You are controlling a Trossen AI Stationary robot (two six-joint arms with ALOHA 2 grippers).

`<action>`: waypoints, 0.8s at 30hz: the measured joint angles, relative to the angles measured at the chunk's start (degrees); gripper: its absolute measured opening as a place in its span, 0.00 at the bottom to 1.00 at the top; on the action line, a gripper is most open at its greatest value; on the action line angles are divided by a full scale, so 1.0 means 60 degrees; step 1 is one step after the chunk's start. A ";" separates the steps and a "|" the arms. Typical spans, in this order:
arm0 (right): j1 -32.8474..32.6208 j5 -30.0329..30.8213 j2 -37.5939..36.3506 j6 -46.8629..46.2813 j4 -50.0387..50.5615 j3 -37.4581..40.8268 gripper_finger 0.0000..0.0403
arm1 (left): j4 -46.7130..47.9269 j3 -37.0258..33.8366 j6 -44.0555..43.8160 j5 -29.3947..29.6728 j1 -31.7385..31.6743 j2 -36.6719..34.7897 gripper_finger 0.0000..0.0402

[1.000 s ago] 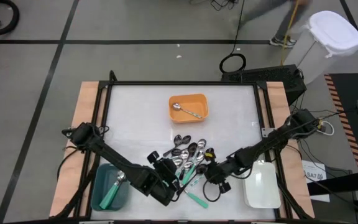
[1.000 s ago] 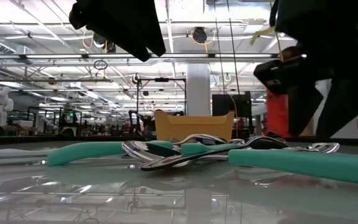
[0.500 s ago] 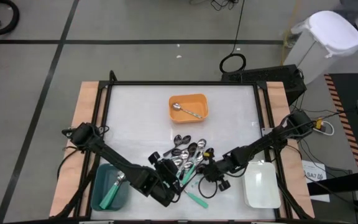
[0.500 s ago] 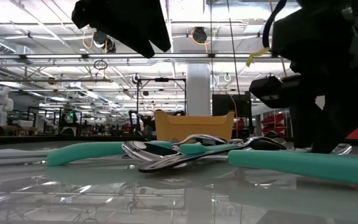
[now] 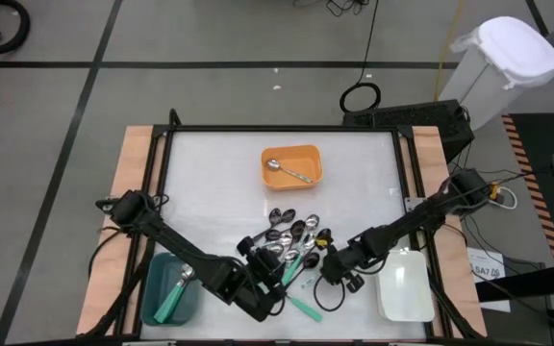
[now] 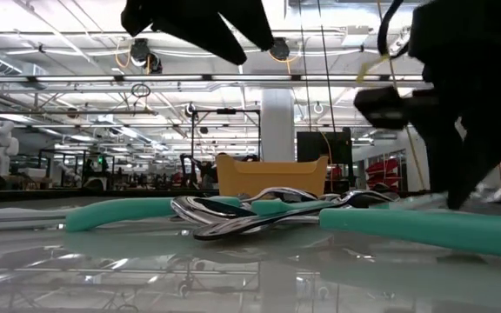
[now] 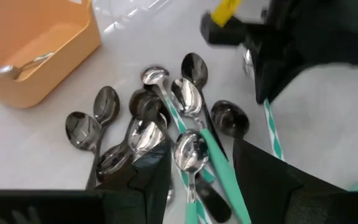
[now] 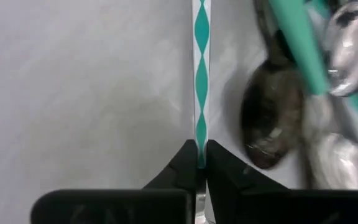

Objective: Sort silverware by color (type)
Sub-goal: Put the white patterned spoon into the yellow bin

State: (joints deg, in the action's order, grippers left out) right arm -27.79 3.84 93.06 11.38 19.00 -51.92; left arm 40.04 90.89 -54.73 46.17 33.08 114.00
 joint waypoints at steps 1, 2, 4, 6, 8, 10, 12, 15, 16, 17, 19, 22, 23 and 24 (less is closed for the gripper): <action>-0.0062 0.0285 -0.0073 0.0054 0.0449 -0.0171 0.02 | -0.0049 -0.0007 0.0141 0.0000 0.0000 0.0014 0.43; -0.0121 0.0619 -0.0126 0.0073 0.0853 -0.0333 0.02 | -0.0212 -0.0004 0.0208 0.0023 -0.0010 0.0096 0.43; -0.0274 0.1476 -0.0154 0.0087 0.1472 -0.0704 0.02 | -0.0494 0.0011 0.0308 -0.0108 -0.0075 0.0222 0.43; -0.0456 0.2275 -0.0162 0.0083 0.2130 -0.1036 0.03 | -0.0695 -0.0018 0.0382 -0.0663 -0.0178 0.0321 0.43; -0.0656 0.2971 -0.0169 0.0088 0.2527 -0.1304 0.03 | -0.1256 0.0008 0.0363 -0.1211 -0.0311 0.0430 0.43; -0.0882 0.3608 -0.0168 0.0092 0.2913 -0.1534 0.03 | -0.1521 -0.0010 0.0423 -0.1679 -0.0390 0.0460 0.43; -0.1144 0.4142 -0.0168 0.0109 0.3210 -0.1692 0.03 | -0.2107 0.0014 0.0546 -0.2197 -0.0520 0.0604 0.43; -0.1560 0.4725 -0.0168 0.0419 0.3289 -0.1808 0.03 | -0.2314 -0.0024 0.0769 -0.2586 -0.0604 0.0670 0.43; -0.1701 0.4885 -0.0168 0.0528 0.3262 -0.1834 0.03 | -0.2520 -0.0020 0.0788 -0.2701 -0.0648 0.0670 0.43; -0.1829 0.5044 -0.0168 0.0663 0.3234 -0.1855 0.03 | -0.2650 -0.0002 0.0790 -0.2795 -0.0687 0.0670 0.43; -0.2055 0.5339 -0.0168 0.0885 0.3126 -0.1862 0.03 | -0.2909 0.0000 0.0868 -0.3040 -0.0778 0.0673 0.43; -0.2285 0.5793 -0.0168 0.1117 0.2967 -0.1862 0.03 | -0.3448 -0.0007 0.0928 -0.3406 -0.0929 0.0702 0.43; -0.2355 0.5933 -0.0168 0.1155 0.2911 -0.1865 0.03 | -0.3739 -0.0007 0.0928 -0.3481 -0.0973 0.0702 0.43; -0.2413 0.6078 -0.0168 0.1217 0.2852 -0.1865 0.03 | -0.3952 -0.0003 0.0872 -0.3502 -0.0997 0.0693 0.43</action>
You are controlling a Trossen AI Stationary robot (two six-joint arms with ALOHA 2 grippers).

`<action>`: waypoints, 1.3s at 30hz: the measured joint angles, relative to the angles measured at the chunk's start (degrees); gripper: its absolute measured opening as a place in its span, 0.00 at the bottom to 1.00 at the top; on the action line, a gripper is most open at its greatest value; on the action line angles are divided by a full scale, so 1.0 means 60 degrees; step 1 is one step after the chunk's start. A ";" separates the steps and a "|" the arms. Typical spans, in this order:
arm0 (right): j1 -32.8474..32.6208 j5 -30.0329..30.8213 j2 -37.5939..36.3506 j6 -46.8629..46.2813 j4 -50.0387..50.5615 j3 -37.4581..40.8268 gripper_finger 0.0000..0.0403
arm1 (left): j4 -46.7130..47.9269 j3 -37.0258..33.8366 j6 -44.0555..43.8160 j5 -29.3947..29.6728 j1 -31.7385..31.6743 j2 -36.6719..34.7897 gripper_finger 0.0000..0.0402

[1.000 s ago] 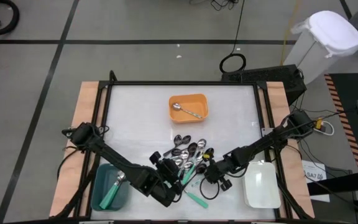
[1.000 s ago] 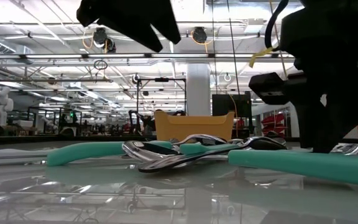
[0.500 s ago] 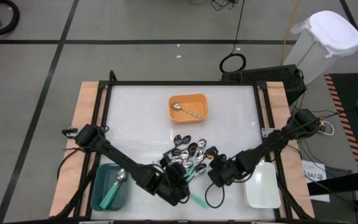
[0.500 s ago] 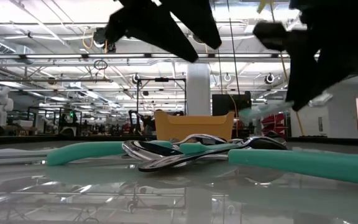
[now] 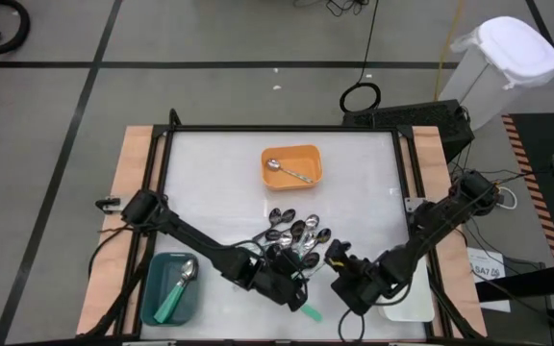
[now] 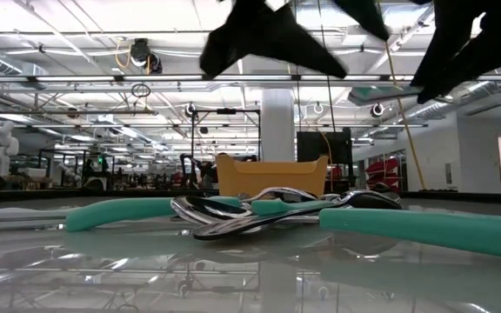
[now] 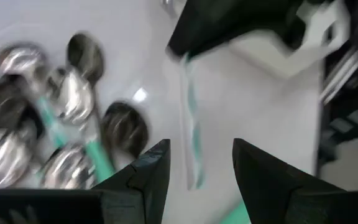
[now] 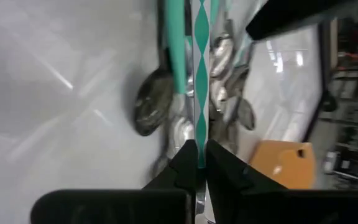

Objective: Sort silverware by color (type)
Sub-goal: Put the white patterned spoon into the yellow bin

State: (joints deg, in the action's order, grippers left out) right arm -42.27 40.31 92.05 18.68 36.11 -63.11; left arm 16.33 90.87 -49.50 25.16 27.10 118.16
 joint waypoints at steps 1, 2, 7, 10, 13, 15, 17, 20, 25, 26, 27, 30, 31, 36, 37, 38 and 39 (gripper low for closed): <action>-0.0062 0.0084 0.0000 0.0046 -0.0073 -0.0001 0.03 | -0.0117 0.0000 -0.0103 -0.0030 -0.0031 -0.0005 0.43; -0.0114 0.0118 0.0000 0.0088 -0.0139 -0.0001 0.03 | -0.0198 0.0000 -0.0182 -0.0095 -0.0047 -0.0005 0.43; -0.0313 0.0346 0.0000 0.0307 -0.0258 -0.0001 0.03 | -0.0172 0.0000 -0.0609 -0.0192 -0.0066 -0.0005 0.43; -0.0369 0.0497 0.0000 0.0334 -0.0333 -0.0001 0.03 | -0.0089 0.0000 -0.1113 -0.0188 -0.0064 0.0120 0.43; -0.0400 0.0780 0.0000 0.0345 -0.0360 -0.0001 0.03 | -0.0134 -0.0002 -0.1452 -0.0192 -0.0097 0.0354 0.43; -0.0393 0.0804 0.0000 0.0359 -0.0396 -0.0001 0.03 | -0.0167 0.0000 -0.1446 -0.0213 -0.0121 0.0446 0.43; -0.0386 0.0823 0.0000 0.0363 -0.0410 -0.0001 0.03 | -0.0159 -0.0004 -0.1337 -0.0413 -0.0135 0.0457 0.43; -0.0389 0.0817 0.0000 0.0367 -0.0438 -0.0001 0.03 | -0.0170 0.0009 -0.1327 -0.0475 -0.0143 0.0555 0.43; -0.0387 0.0829 -0.0007 0.0514 -0.0456 -0.0001 0.03 | -0.0115 0.0003 -0.1296 -0.0637 -0.0117 0.0563 0.42; -0.0385 0.0828 -0.0005 0.0540 -0.0456 -0.0001 0.03 | -0.0098 -0.0004 -0.1292 -0.0663 -0.0117 0.0563 0.41; -0.0385 0.0833 -0.0004 0.0549 -0.0451 -0.0001 0.03 | -0.0104 -0.0004 -0.1289 -0.0672 -0.0117 0.0563 0.39; -0.0360 0.0836 -0.0006 0.0578 -0.0447 -0.0001 0.03 | -0.0137 -0.0004 -0.1254 -0.0669 -0.0117 0.0563 0.30; -0.0360 0.0838 -0.0004 0.0579 -0.0445 -0.0001 0.03 | -0.0143 -0.0003 -0.1191 -0.0669 -0.0117 0.0563 0.27; -0.0336 0.0831 -0.0004 0.0750 -0.0439 -0.0001 0.03 | -0.0174 0.0000 -0.0963 -0.0669 -0.0146 0.0563 0.14; -0.0331 0.0828 -0.0004 0.0760 -0.0422 -0.0001 0.03 | -0.0199 0.0000 -0.0931 -0.0676 -0.0146 0.0563 0.12; -0.0331 0.0828 -0.0004 0.0760 -0.0420 -0.0001 0.04 | -0.0222 0.0000 -0.0910 -0.0676 -0.0146 0.0563 0.10; -0.0332 0.0824 -0.0004 0.0760 -0.0427 -0.0001 0.04 | -0.0255 0.0000 -0.0863 -0.0676 -0.0146 0.0563 0.09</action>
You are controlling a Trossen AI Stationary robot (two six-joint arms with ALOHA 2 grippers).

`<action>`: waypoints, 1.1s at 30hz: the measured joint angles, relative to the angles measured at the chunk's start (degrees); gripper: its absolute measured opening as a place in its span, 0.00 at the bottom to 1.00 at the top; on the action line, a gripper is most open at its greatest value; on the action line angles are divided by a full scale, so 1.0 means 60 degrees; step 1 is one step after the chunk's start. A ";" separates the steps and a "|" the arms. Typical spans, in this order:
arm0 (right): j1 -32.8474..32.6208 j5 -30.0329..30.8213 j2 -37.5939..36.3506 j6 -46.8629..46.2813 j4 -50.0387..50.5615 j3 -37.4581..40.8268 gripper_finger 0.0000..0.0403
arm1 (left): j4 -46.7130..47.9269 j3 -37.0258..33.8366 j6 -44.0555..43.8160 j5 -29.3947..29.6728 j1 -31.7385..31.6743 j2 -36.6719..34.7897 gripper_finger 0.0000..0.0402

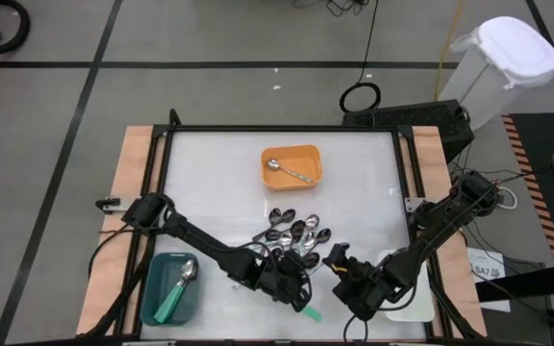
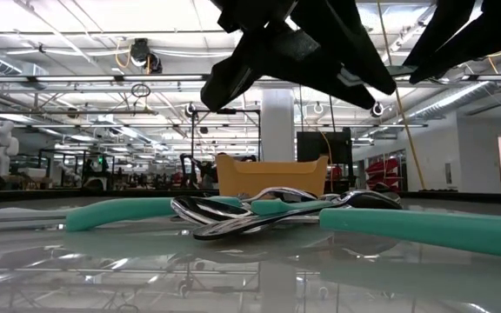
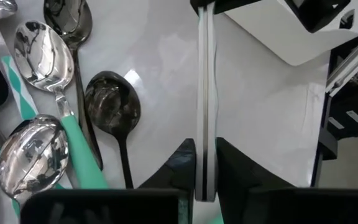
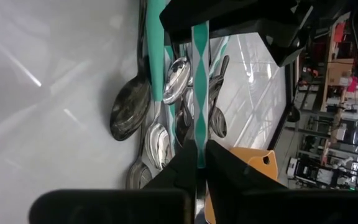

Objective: Sort silverware by color (type)
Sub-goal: Put the white patterned spoon into the yellow bin

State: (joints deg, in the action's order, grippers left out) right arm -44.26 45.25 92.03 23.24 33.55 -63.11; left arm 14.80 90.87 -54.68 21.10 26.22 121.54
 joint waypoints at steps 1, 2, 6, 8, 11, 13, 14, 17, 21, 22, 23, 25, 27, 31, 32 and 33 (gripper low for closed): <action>-0.0002 -0.0001 0.0000 -0.0014 -0.0009 0.0000 0.05 | -0.0013 0.0000 0.0049 0.0000 0.0000 0.0000 0.09; -0.0002 -0.0004 0.0000 -0.0101 -0.0009 0.0000 0.06 | -0.0008 0.0000 0.0091 -0.0002 0.0000 0.0000 0.09; -0.0005 0.0163 0.0000 -0.0905 -0.0022 0.0000 0.14 | 0.0013 0.0000 0.0226 0.0066 -0.0016 0.0000 0.09; -0.0040 0.0213 0.0000 -0.1387 0.0034 0.0000 0.18 | 0.0022 -0.0004 0.0403 0.0068 -0.0018 0.0000 0.09; -0.0138 0.0246 0.0000 -0.2360 0.0223 0.0000 0.23 | 0.0016 -0.0004 0.0598 0.0073 -0.0007 0.0000 0.09; -0.0215 0.0255 0.0000 -0.3196 0.0465 0.0000 0.27 | 0.0023 -0.0004 0.0688 0.0073 0.0016 0.0000 0.09; -0.0261 0.0266 0.0000 -0.3665 0.0595 0.0000 0.28 | 0.0021 -0.0004 0.0764 0.0073 0.0025 0.0000 0.09; -0.0410 0.0278 0.0000 -0.5174 0.1138 0.0000 0.31 | 0.0132 -0.0004 0.0860 0.0162 0.0055 0.0000 0.09; -0.0658 0.0289 -0.0016 -0.6886 0.1776 0.0000 0.34 | 0.0639 -0.0004 0.0742 0.0265 0.0055 0.0000 0.09; -0.0744 0.0262 -0.0052 -0.7214 0.1910 0.0000 0.34 | 0.0754 -0.0004 0.0675 0.0268 0.0055 0.0000 0.09; -0.0805 0.0264 -0.0107 -0.7526 0.2033 0.0000 0.34 | 0.0875 -0.0004 0.0603 0.0270 0.0055 0.0000 0.09; -0.0899 0.0293 -0.0281 -0.8097 0.2249 0.0000 0.34 | 0.1080 -0.0004 0.0488 0.0273 0.0055 0.0000 0.09; -0.1014 0.0491 -0.0449 -0.8843 0.2358 0.0000 0.33 | 0.1109 -0.0004 0.0443 0.0333 0.0055 0.0000 0.09; -0.1277 0.0828 -0.0539 -1.0457 0.2201 0.0012 0.33 | 0.1019 0.0007 0.0461 0.0761 0.0062 -0.0033 0.09; -0.1374 0.1093 -0.0539 -1.0734 0.1902 0.0085 0.33 | 0.1062 0.0022 0.0526 0.0987 0.0085 -0.0068 0.09; -0.1477 0.1384 -0.0543 -1.0878 0.1477 0.0199 0.33 | 0.1022 0.0063 0.0588 0.1260 0.0091 -0.0092 0.09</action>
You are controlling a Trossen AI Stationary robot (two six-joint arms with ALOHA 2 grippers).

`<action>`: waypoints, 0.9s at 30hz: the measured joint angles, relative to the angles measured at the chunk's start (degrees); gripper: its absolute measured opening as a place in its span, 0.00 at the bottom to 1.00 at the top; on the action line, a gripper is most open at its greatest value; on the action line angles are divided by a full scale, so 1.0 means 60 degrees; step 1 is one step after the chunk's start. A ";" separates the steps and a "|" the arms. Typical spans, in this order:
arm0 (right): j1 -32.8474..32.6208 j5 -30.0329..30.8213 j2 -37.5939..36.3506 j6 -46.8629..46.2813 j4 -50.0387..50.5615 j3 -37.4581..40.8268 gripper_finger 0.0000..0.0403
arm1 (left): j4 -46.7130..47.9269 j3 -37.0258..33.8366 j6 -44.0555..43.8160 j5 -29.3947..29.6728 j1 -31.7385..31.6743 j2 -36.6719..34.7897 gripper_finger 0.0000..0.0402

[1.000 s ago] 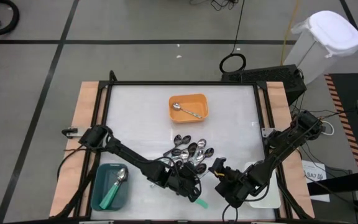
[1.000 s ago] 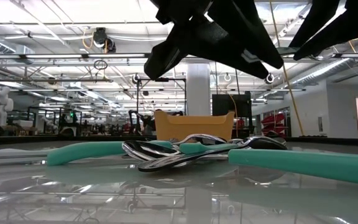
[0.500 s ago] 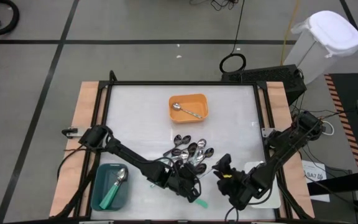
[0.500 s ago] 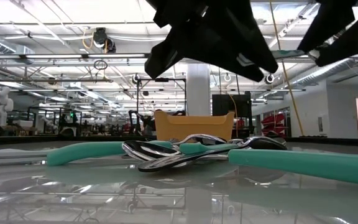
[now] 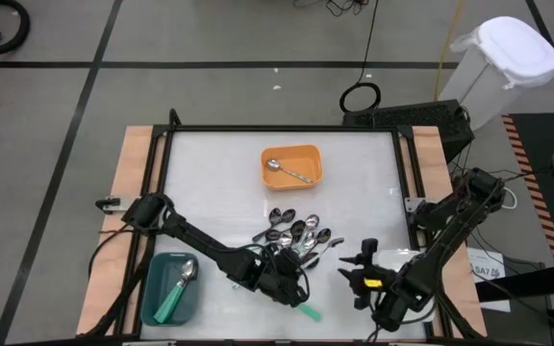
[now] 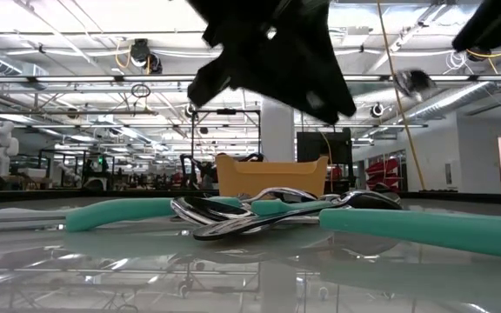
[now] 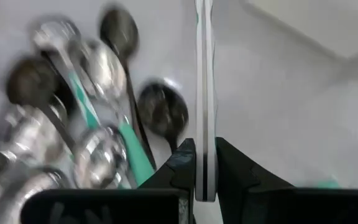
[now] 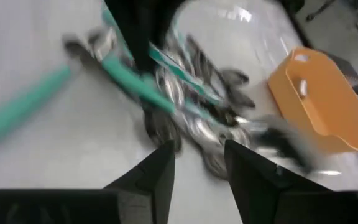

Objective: Sort silverware by color (type)
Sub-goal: Put the white patterned spoon into the yellow bin

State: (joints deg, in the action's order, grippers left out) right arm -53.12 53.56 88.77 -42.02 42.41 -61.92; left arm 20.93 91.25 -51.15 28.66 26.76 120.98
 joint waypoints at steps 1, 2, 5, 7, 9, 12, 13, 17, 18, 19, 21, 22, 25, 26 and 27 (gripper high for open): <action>-0.0122 0.0315 -0.0003 -0.0024 -0.0474 0.0142 0.33 | -0.0151 0.0032 0.0064 0.0316 0.0004 -0.0033 0.09; -0.0249 0.0689 0.0003 0.0090 -0.0934 0.0282 0.33 | -0.0253 0.0039 0.0101 0.0616 0.0046 -0.0122 0.09; -0.0514 0.1831 0.0011 0.0412 -0.1873 0.0577 0.33 | -0.0887 0.0043 0.0615 0.1553 0.0178 -0.0295 0.09; -0.0578 0.2497 0.0011 0.0423 -0.1864 0.0609 0.33 | -0.1202 0.0046 0.1038 0.2284 0.0319 -0.0388 0.09; -0.0569 0.3028 0.0004 0.0429 -0.1728 0.0616 0.33 | -0.1566 0.0048 0.1287 0.3291 0.0450 -0.0439 0.09; -0.0473 0.3832 -0.0014 0.0197 -0.1752 0.0617 0.33 | -0.1798 0.0057 0.1441 0.5164 0.0589 -0.0451 0.09; -0.0427 0.4126 -0.0014 0.0007 -0.1745 0.0617 0.33 | -0.1807 0.0057 0.1443 0.5724 0.0628 -0.0451 0.09; -0.0282 0.5295 -0.0014 -0.1123 -0.1775 0.0617 0.30 | -0.1793 0.0057 0.1256 0.7251 0.0673 -0.0395 0.09; -0.0259 0.5485 -0.0018 -0.1327 -0.1797 0.0617 0.30 | -0.1789 0.0057 0.1252 0.7562 0.0722 -0.0366 0.09; -0.0234 0.5616 -0.0018 -0.1488 -0.1801 0.0617 0.29 | -0.1791 0.0057 0.1255 0.7815 0.0775 -0.0344 0.09; -0.0165 0.5794 -0.0018 -0.1774 -0.1832 0.0617 0.28 | -0.1807 0.0057 0.1255 0.8152 0.0842 -0.0342 0.09; -0.0121 0.5814 -0.0018 -0.1884 -0.1842 0.0617 0.28 | -0.1834 0.0057 0.1263 0.8310 0.0882 -0.0345 0.09; 0.0080 0.5562 -0.0018 -0.1625 -0.2064 0.0581 0.27 | -0.1928 0.0055 0.1621 0.8664 0.0963 -0.0345 0.09; 0.0170 0.5203 -0.0018 -0.1266 -0.2157 0.0509 0.26 | -0.2026 0.0054 0.1848 0.8697 0.0970 -0.0345 0.09; 0.0281 0.4751 -0.0018 -0.0755 -0.2272 0.0409 0.26 | -0.2124 0.0054 0.2052 0.8725 0.0973 -0.0345 0.09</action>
State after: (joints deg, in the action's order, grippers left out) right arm -51.43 82.07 88.66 -46.55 28.79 -59.46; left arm 8.18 91.57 -38.83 81.01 32.60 118.91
